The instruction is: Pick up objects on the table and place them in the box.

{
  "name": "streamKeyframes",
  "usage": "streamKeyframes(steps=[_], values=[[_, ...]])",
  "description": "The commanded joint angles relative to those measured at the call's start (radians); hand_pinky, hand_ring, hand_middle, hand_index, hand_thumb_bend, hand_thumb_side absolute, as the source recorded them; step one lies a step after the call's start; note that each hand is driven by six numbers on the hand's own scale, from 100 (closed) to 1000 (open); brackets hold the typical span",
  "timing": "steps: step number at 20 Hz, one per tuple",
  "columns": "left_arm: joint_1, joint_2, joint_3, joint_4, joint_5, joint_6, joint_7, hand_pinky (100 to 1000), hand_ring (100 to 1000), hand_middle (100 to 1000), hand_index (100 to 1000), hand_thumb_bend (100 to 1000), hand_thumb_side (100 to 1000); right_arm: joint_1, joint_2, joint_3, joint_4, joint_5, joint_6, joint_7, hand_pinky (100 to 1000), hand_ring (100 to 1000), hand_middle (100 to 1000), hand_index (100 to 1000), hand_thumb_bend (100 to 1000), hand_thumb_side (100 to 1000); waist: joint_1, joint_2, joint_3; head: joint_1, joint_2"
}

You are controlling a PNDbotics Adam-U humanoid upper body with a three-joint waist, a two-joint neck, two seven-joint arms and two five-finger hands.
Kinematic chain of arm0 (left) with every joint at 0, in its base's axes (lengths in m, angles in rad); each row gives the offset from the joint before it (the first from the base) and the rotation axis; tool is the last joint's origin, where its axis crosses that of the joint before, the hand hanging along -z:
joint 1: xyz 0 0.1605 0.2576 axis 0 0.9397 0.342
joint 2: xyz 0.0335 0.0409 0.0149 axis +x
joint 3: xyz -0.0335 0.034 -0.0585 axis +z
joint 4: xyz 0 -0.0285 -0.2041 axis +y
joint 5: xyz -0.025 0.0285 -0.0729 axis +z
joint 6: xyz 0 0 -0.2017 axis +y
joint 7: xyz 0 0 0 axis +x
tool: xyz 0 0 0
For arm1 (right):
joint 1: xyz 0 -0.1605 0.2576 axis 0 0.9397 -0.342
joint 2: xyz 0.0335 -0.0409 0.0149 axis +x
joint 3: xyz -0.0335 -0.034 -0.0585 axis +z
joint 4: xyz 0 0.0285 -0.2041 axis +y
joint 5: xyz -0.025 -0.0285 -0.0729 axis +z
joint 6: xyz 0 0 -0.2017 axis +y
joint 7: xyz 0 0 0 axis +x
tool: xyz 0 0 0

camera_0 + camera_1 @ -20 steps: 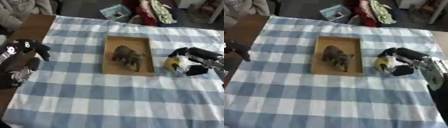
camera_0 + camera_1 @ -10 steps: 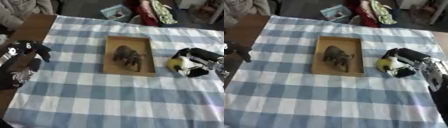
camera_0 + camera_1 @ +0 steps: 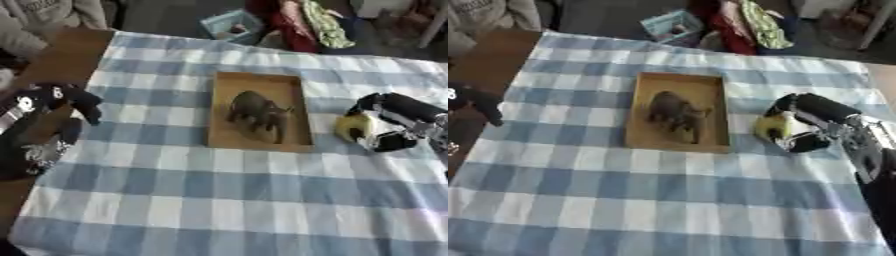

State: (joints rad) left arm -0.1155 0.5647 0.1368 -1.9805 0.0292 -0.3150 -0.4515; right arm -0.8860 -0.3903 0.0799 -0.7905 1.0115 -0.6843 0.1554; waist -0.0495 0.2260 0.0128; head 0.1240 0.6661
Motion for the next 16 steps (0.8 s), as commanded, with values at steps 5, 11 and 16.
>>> streamKeyframes(steps=[5,11,16], values=[[-0.007,0.013,0.008,-0.020,0.015,-0.002,-0.009,849,567,568,778,100,627,-0.037,-0.029,-0.014,-0.052,-0.046,-0.013,-0.030,716,629,241,404,100,198,0.000,-0.023,0.001,-0.001,-0.004],[-0.012,0.016,0.005,-0.020,0.033,0.005,-0.019,851,562,567,777,100,631,-0.090,-0.042,-0.027,-0.076,-0.135,-0.008,0.022,717,625,235,399,100,178,-0.012,-0.032,0.012,-0.002,-0.007],[-0.027,0.015,-0.003,-0.020,0.050,0.014,-0.034,853,561,566,775,100,638,-0.140,-0.021,-0.056,-0.069,-0.169,0.030,0.043,718,624,234,399,100,157,-0.024,-0.035,0.035,-0.015,-0.013]])
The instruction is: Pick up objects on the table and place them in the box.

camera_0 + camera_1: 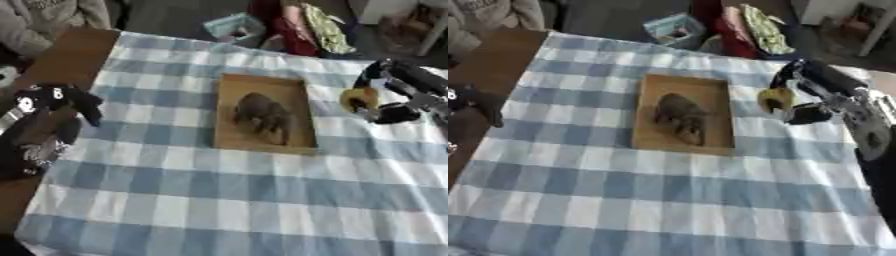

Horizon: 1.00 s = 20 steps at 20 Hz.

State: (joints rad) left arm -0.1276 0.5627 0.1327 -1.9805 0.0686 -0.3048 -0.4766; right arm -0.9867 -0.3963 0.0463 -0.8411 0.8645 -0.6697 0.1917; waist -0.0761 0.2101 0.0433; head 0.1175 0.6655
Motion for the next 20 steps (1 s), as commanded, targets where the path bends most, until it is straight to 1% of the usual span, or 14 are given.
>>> streamKeyframes(steps=[1,9,14,16,17,20], values=[[-0.019,0.016,-0.001,-0.020,0.014,0.006,-0.012,854,560,566,775,100,642,-0.049,-0.009,-0.028,-0.015,-0.023,0.022,0.006,718,624,233,399,100,151,0.001,-0.018,0.011,-0.012,-0.015],[-0.074,0.006,-0.019,-0.020,0.059,0.029,-0.046,857,559,564,773,100,651,-0.110,0.054,-0.067,0.025,0.014,0.071,-0.016,726,628,237,406,100,134,-0.017,-0.012,0.081,-0.068,-0.033],[-0.097,-0.001,-0.027,-0.020,0.079,0.038,-0.065,859,559,564,772,100,655,-0.122,0.098,-0.088,0.068,0.078,0.105,-0.029,733,636,252,422,100,145,-0.026,-0.006,0.123,-0.093,-0.043],[-0.107,-0.003,-0.030,-0.020,0.086,0.039,-0.071,860,559,564,772,100,654,-0.120,0.116,-0.098,0.087,0.106,0.121,-0.037,739,645,274,446,100,145,-0.027,-0.003,0.139,-0.103,-0.046],[-0.110,-0.005,-0.031,-0.020,0.090,0.039,-0.073,860,559,564,772,100,654,-0.118,0.124,-0.103,0.095,0.118,0.127,-0.041,743,654,309,491,100,147,-0.028,-0.001,0.145,-0.108,-0.048],[-0.119,-0.009,-0.033,-0.020,0.098,0.039,-0.079,860,558,564,772,100,655,-0.110,0.147,-0.109,0.114,0.155,0.141,-0.048,751,675,373,556,100,155,-0.028,0.004,0.156,-0.122,-0.052]])
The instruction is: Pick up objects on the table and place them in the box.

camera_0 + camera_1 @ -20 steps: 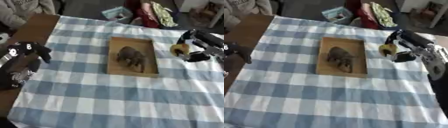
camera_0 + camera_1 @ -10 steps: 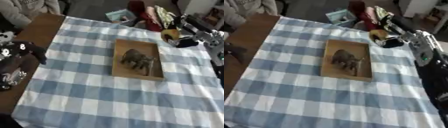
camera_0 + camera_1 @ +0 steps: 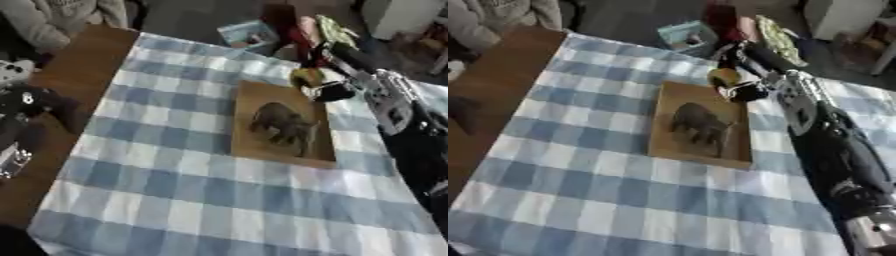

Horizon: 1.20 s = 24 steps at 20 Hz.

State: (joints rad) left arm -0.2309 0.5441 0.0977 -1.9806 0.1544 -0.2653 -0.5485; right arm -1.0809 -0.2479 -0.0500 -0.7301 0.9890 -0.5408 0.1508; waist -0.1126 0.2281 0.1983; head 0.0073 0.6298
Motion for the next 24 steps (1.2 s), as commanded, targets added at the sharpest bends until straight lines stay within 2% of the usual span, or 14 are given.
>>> streamKeyframes(steps=[1,4,5,6,8,9,10,12,16,18,19,24], values=[[-0.017,0.009,0.002,-0.019,0.014,0.000,-0.008,861,558,564,772,100,657,-0.014,0.004,-0.014,0.007,0.044,0.015,-0.009,756,690,437,635,100,156,0.008,-0.013,0.003,-0.015,-0.017],[-0.019,0.007,0.002,-0.019,0.015,0.000,-0.010,862,558,564,772,100,656,-0.005,0.017,-0.017,0.018,0.075,0.022,-0.015,769,738,567,754,100,156,0.008,-0.010,0.007,-0.022,-0.018],[-0.020,0.007,0.003,-0.019,0.015,0.000,-0.010,862,558,564,773,100,657,-0.004,0.018,-0.017,0.022,0.083,0.023,-0.016,772,748,596,777,100,189,0.008,-0.010,0.008,-0.023,-0.018],[-0.020,0.007,0.003,-0.019,0.015,0.001,-0.010,862,558,564,773,100,658,-0.002,0.019,-0.017,0.024,0.090,0.025,-0.016,777,759,632,800,100,235,0.008,-0.009,0.009,-0.024,-0.019],[-0.020,0.006,0.004,-0.019,0.013,0.002,-0.010,863,558,564,773,100,661,0.000,0.019,-0.016,0.032,0.101,0.027,-0.009,801,804,732,852,100,435,0.006,-0.009,0.009,-0.025,-0.020],[-0.019,0.006,0.005,-0.019,0.013,0.003,-0.010,863,558,564,772,100,662,0.000,0.017,-0.014,0.039,0.107,0.030,0.005,806,817,763,869,100,487,0.006,-0.009,0.009,-0.026,-0.021],[-0.019,0.006,0.006,-0.019,0.012,0.004,-0.010,863,558,565,773,100,661,-0.001,0.015,-0.013,0.042,0.115,0.032,0.020,808,819,778,873,100,489,0.005,-0.009,0.008,-0.026,-0.022],[-0.019,0.008,0.006,-0.019,0.012,0.005,-0.009,863,558,565,773,100,659,-0.004,0.011,-0.016,0.037,0.119,0.033,0.034,813,826,802,879,100,473,0.005,-0.009,0.006,-0.026,-0.025],[-0.015,0.009,0.009,-0.019,0.010,0.006,-0.006,864,558,560,772,100,662,-0.011,-0.005,-0.019,0.007,0.092,0.022,0.020,810,823,795,877,100,364,0.006,-0.011,-0.006,-0.022,-0.025],[-0.013,0.010,0.010,-0.019,0.010,0.007,-0.005,864,558,560,772,100,662,-0.012,-0.014,-0.016,-0.007,0.074,0.016,0.011,810,823,795,877,100,364,0.006,-0.012,-0.010,-0.020,-0.025],[-0.010,0.010,0.012,-0.019,0.008,0.007,-0.004,864,558,558,772,100,660,-0.017,-0.022,-0.016,-0.022,0.060,0.009,0.001,808,822,794,878,100,271,0.008,-0.013,-0.017,-0.017,-0.025],[0.005,0.011,0.019,-0.019,0.000,0.009,0.004,865,558,557,772,100,661,-0.022,-0.070,0.001,-0.091,-0.005,-0.007,-0.028,803,817,784,878,100,184,0.013,-0.019,-0.045,-0.007,-0.023]])
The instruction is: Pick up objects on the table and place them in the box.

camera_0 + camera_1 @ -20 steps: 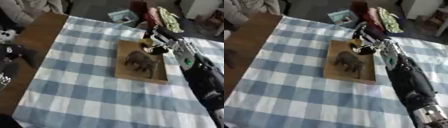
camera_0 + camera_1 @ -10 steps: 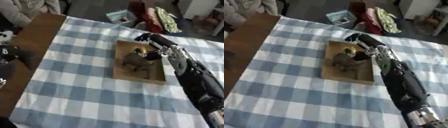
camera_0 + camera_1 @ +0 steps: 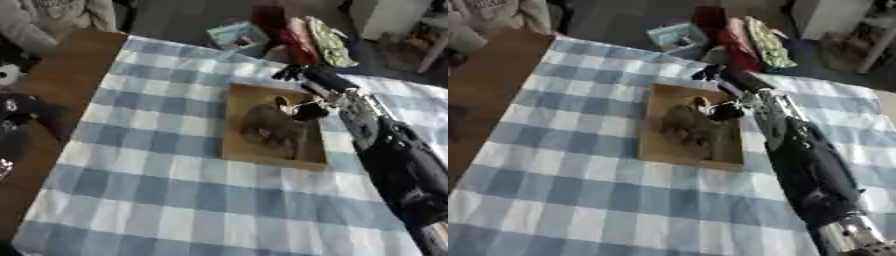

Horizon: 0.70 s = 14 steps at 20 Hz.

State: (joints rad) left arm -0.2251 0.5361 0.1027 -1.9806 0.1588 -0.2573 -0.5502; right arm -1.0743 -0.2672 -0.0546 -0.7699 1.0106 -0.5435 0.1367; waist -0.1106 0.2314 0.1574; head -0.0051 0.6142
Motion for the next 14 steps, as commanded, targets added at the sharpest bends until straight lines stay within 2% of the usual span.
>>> streamKeyframes(steps=[1,4,8,14], values=[[0.001,0.019,0.015,-0.019,-0.005,0.001,0.007,865,558,557,772,100,661,-0.026,-0.058,0.008,-0.064,-0.044,-0.010,-0.018,802,815,780,876,100,176,0.013,-0.023,-0.010,0.008,-0.006],[0.008,0.018,0.019,-0.019,-0.010,0.004,0.011,866,558,557,771,100,667,-0.016,-0.094,0.023,-0.109,-0.131,-0.034,-0.019,793,801,750,867,100,100,0.017,-0.024,-0.031,0.018,-0.004],[0.019,0.015,0.026,-0.019,-0.019,0.005,0.016,867,558,557,771,100,671,0.023,-0.160,0.057,-0.197,-0.299,-0.058,0.002,794,798,740,866,100,100,0.024,-0.024,-0.056,0.032,-0.008],[0.033,0.011,0.036,-0.019,-0.031,0.007,0.028,868,558,558,771,100,673,0.127,-0.266,0.078,-0.361,-0.566,-0.030,0.045,796,794,717,863,100,100,0.035,-0.022,-0.088,0.047,-0.005]])
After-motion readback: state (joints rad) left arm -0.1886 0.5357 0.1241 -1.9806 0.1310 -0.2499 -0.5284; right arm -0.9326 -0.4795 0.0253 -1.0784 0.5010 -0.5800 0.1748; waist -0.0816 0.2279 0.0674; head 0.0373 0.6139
